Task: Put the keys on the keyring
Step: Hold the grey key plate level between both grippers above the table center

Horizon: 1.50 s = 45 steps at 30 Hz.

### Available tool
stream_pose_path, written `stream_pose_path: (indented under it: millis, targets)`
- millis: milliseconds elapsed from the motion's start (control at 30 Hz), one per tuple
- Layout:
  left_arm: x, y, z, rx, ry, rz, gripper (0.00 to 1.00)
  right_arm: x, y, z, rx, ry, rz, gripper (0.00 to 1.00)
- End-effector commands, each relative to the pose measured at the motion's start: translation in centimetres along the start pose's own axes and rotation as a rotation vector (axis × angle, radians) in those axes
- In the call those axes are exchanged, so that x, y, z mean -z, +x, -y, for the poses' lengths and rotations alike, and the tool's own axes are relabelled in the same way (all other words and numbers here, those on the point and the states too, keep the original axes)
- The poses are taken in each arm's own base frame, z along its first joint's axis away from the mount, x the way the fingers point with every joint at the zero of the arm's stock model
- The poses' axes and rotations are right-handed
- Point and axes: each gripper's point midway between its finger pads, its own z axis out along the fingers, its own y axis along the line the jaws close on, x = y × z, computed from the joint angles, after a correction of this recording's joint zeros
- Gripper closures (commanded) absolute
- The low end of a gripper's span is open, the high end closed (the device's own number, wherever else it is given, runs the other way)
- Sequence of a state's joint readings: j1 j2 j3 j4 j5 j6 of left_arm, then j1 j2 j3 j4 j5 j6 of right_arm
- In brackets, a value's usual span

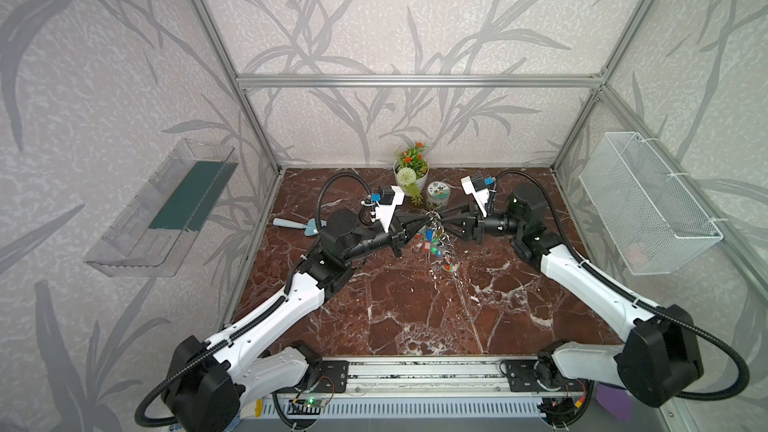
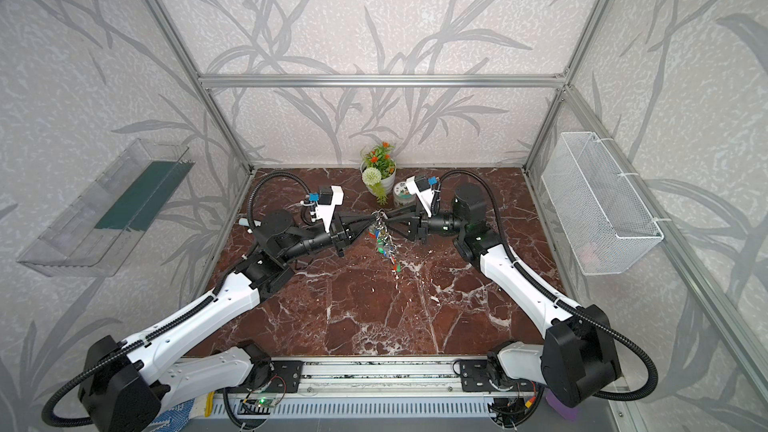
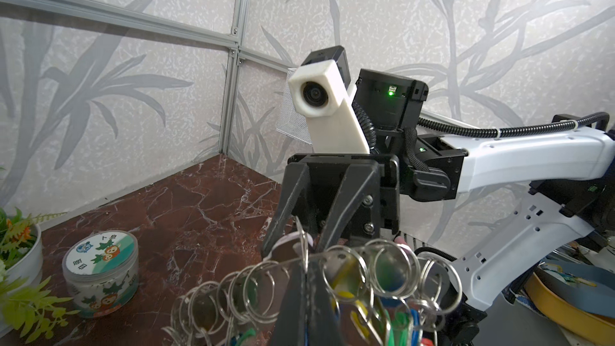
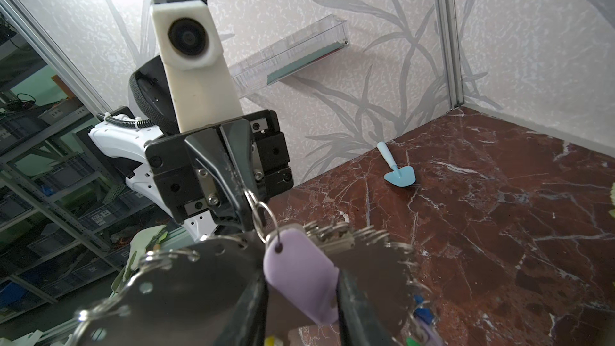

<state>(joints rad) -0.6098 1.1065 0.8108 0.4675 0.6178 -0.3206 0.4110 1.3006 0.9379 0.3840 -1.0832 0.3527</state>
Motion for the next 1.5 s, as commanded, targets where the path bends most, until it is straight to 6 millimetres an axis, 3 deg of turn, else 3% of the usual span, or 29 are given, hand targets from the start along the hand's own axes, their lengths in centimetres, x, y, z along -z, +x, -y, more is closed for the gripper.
stream_pose_path:
  millis: [0,467,900,1267,1467]
  targets:
    - [0.6,-3.4,1.3,-0.047,0.022,0.136,1.0,-0.1,-1.9,-1.2,0.057,-0.036,0.029,0.71]
    - [0.5,-4.0,-0.1,-0.022,-0.049,0.189,1.0,0.0,-0.9,-1.0,0.031,-0.035,0.024,0.96]
    - [0.3,-3.6,-0.3,-0.024,-0.055,0.166,1.0,0.4,0.0,-0.8,0.03,0.011,0.009,0.98]
    - [1.0,-0.6,0.4,0.024,-0.044,-0.002,1.0,1.3,-0.7,-0.1,0.07,0.105,0.029,1.0]
    - [1.3,0.0,0.7,0.035,-0.041,-0.047,1.0,1.2,-0.6,-0.2,0.062,0.088,0.028,1.0]
